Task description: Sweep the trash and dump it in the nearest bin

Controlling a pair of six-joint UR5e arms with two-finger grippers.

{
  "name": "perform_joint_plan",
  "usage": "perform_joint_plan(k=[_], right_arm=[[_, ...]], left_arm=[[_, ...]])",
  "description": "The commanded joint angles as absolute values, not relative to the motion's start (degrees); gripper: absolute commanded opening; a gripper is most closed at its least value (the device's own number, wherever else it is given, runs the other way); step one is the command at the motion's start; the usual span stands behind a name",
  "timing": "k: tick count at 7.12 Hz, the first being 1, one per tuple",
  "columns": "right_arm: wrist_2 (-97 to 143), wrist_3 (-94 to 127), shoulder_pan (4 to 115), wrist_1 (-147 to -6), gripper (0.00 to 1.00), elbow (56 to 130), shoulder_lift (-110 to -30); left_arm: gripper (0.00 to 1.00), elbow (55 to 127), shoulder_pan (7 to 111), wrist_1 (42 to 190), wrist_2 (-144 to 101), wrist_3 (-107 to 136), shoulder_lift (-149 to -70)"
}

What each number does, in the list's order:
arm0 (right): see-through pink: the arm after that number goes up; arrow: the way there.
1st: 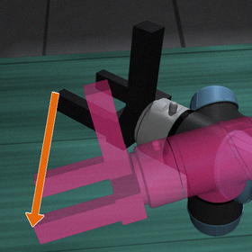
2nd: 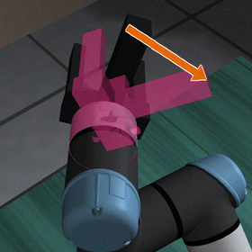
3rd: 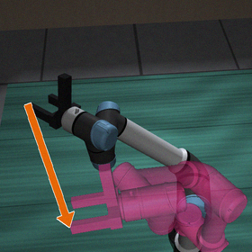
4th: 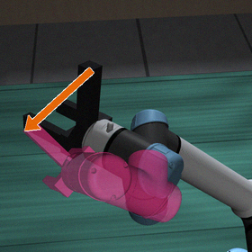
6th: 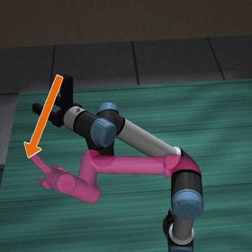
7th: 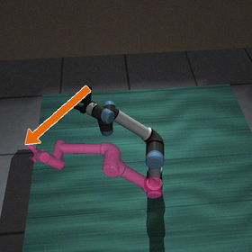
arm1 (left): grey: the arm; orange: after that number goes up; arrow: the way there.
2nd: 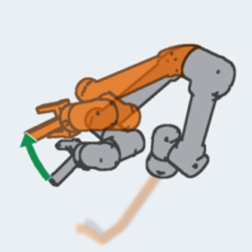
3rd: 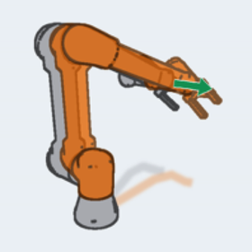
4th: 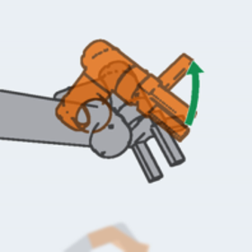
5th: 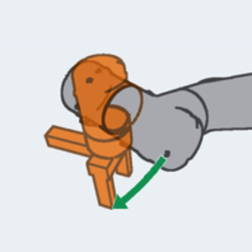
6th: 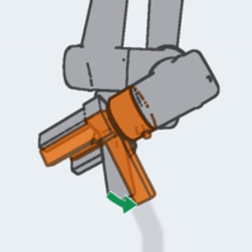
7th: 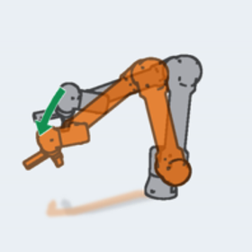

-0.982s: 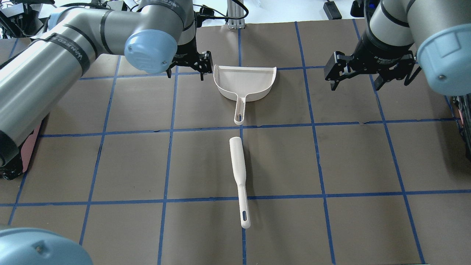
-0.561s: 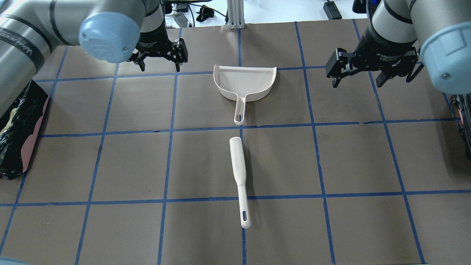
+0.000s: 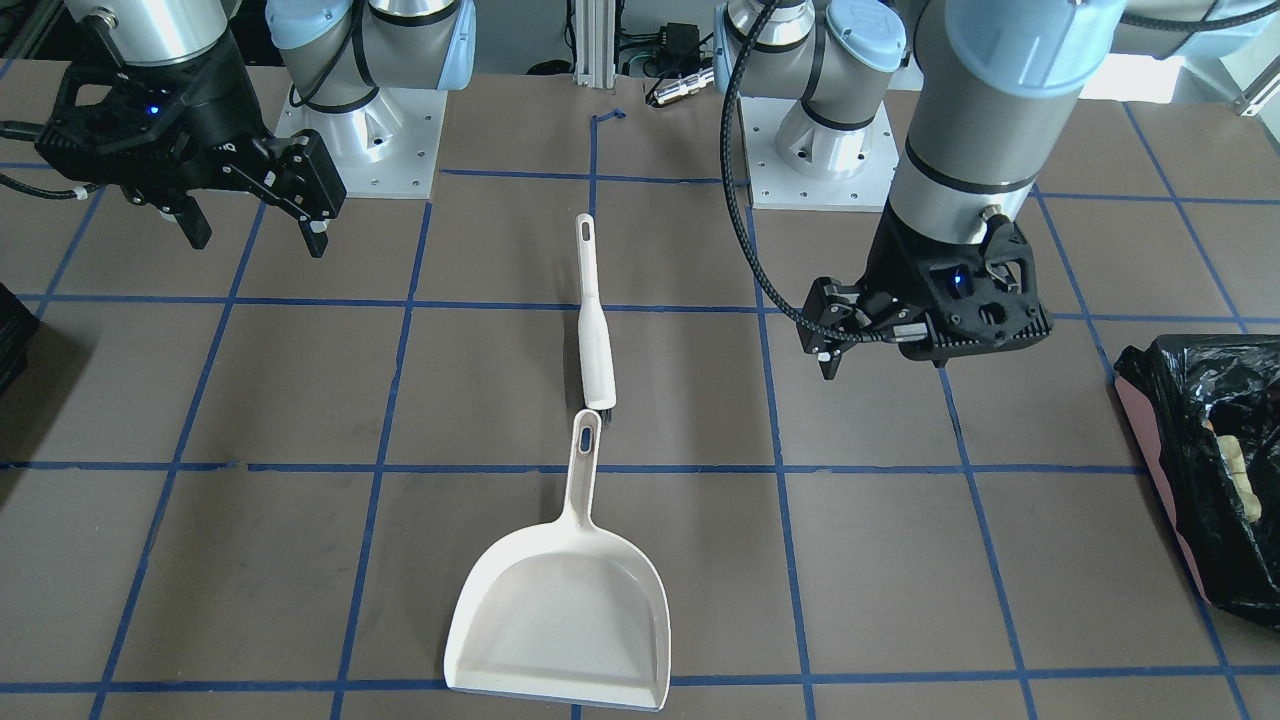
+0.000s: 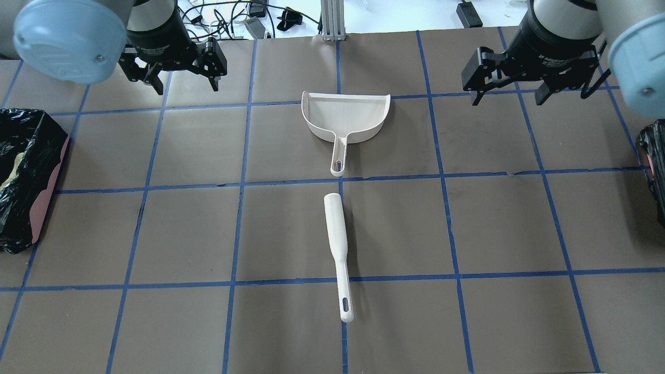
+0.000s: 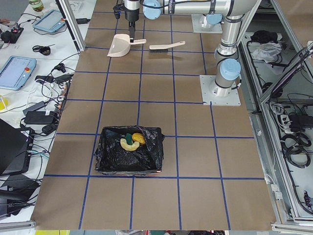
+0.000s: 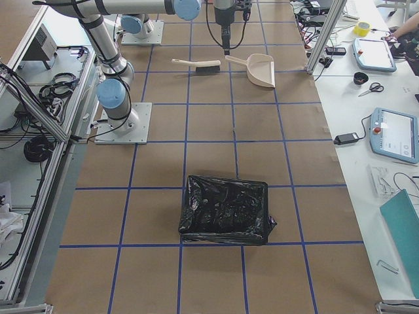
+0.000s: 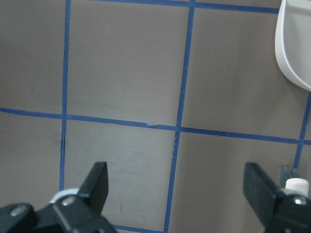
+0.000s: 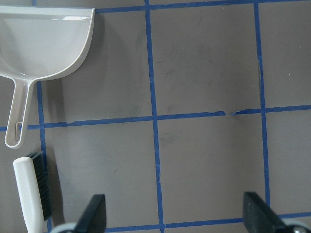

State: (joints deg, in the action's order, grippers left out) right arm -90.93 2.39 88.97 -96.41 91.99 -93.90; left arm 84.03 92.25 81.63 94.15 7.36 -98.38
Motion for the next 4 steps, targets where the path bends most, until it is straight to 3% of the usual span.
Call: perform_joint_plan(k=[1,4], right_arm=[[-90.8,2.5,89.3,-96.3,1.0,91.8,-94.0],[-90.6,2.6,89.3,-96.3,1.0,91.8,-93.9]], left_arm=[[1.0,86.0,92.0,83.2,89.6,7.2,-93.7],[1.0,86.3,91.8,84.0,90.1,6.2,-92.5]])
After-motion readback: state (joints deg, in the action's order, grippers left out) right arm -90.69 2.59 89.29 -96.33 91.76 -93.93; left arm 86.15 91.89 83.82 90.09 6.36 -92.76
